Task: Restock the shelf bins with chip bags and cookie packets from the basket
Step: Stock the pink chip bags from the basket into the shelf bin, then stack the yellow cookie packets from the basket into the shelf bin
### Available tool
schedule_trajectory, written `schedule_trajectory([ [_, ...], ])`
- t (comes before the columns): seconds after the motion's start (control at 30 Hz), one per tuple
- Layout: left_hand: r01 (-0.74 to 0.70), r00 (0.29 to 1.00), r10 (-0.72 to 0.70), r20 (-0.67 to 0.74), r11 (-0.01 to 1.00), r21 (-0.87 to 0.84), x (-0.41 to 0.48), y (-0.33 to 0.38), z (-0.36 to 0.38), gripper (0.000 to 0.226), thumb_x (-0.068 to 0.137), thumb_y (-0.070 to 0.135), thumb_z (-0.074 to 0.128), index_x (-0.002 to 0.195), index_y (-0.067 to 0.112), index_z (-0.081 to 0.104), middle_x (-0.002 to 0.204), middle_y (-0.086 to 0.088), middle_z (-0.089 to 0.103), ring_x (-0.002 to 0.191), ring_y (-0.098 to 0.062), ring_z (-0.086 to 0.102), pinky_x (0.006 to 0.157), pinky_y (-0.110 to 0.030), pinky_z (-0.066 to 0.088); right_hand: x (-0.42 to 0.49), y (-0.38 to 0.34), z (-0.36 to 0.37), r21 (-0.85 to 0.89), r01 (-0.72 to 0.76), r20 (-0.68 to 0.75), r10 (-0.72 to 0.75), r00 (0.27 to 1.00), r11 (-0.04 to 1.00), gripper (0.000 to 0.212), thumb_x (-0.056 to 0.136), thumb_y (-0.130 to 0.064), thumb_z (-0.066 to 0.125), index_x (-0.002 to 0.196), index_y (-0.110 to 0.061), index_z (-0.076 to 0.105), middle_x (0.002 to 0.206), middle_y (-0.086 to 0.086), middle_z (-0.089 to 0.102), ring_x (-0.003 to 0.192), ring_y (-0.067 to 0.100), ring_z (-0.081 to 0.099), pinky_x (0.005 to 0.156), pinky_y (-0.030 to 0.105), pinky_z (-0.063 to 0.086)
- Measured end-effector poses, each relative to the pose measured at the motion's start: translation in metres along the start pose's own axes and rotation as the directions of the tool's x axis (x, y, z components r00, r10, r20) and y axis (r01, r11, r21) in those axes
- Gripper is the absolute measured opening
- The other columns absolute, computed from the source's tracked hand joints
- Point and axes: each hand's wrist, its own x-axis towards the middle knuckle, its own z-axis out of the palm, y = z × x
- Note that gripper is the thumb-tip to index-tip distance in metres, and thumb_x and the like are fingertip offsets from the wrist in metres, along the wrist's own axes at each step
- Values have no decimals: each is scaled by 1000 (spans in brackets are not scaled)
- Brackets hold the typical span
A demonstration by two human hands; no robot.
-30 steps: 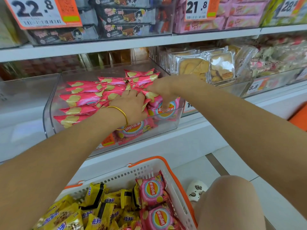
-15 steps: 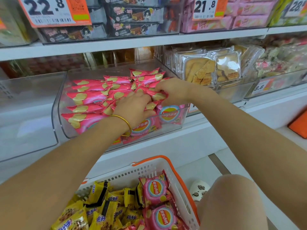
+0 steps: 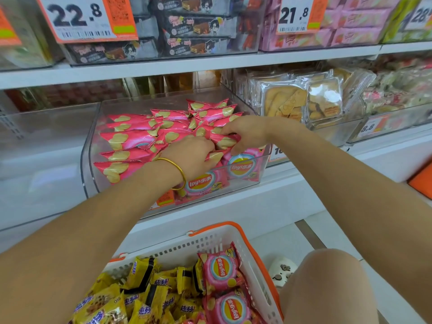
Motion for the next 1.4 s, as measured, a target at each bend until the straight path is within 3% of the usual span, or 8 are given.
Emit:
schedule_trajectory([
  [0.1, -26, 999, 25, 28, 999, 35, 0, -4, -2, 28, 94, 35, 49, 101, 10, 59, 105, -9, 58, 102, -27, 50, 87, -45, 45, -5, 8, 5, 84, -3, -14, 4, 1000, 996, 57, 88, -27, 66, 138, -13, 43, 129, 2, 52, 114, 20, 48, 87, 23, 35],
  [0.33, 80, 994, -89, -56, 986, -147, -2, -1, 0, 34, 91, 39, 55, 103, 9, 64, 101, -10, 60, 92, -28, 55, 80, -44, 48, 4, -3, 9, 26, 27, 13, -28, 1000, 999, 45, 86, -26, 68, 125, -11, 52, 108, 1, 56, 97, 18, 50, 75, 26, 34],
  [0.53, 157, 954, -207, -215, 961, -227, -8, 6, 19, 42, 93, 41, 50, 122, 11, 47, 120, -10, 51, 115, -27, 45, 98, -45, 38, -14, 3, 18, 240, 18, -124, 12, 992, 971, 50, 79, -31, 74, 124, -15, 57, 109, -5, 60, 97, 13, 54, 73, 17, 40],
  [0.67, 132, 941, -210, -264, 949, -286, -2, 10, 19, 43, 92, 34, 53, 130, 14, 45, 122, -7, 49, 117, -25, 43, 95, -40, 38, -33, 5, 26, -247, -206, -365, 106, 925, 947, 45, 84, -40, 65, 126, -25, 56, 124, -4, 56, 117, 21, 44, 92, 35, 37],
  [0.9, 151, 907, -296, -301, 894, -423, 7, 13, 31, 36, 88, 38, 61, 113, 16, 48, 101, 1, 64, 99, -21, 57, 81, -43, 45, -27, 10, 32, -191, -324, -409, 225, 884, 927, 27, 84, -9, 60, 110, -14, 59, 110, 6, 61, 108, 29, 50, 78, 33, 42],
  [1.13, 122, 885, -227, -408, 956, -267, -15, 15, 20, 50, 88, 42, 59, 130, 20, 44, 125, 0, 51, 118, -23, 41, 98, -37, 33, -39, -17, 36, -154, -433, -552, 286, 783, 888, 42, 85, -5, 59, 125, -12, 51, 122, 11, 53, 114, 33, 47, 86, 40, 44],
  [1.27, 105, 752, -235, -616, 965, -240, -76, -15, 18, 35, 88, 30, 55, 121, 16, 55, 118, -2, 57, 113, -26, 49, 95, -37, 34, -44, -82, 52, -70, -128, -809, 19, 587, 989, 35, 63, 5, 74, 95, -7, 66, 88, 14, 63, 78, 35, 62, 56, 34, 48],
  [1.4, 150, 716, -276, -641, 958, -244, -142, -48, 31, 30, 85, 20, 47, 111, 13, 61, 112, -3, 60, 105, -29, 55, 87, -38, 38, -28, -155, 77, 10, 156, -770, -92, 632, 988, 26, 66, 1, 69, 88, -11, 66, 83, 8, 62, 68, 29, 64, 40, 34, 48],
])
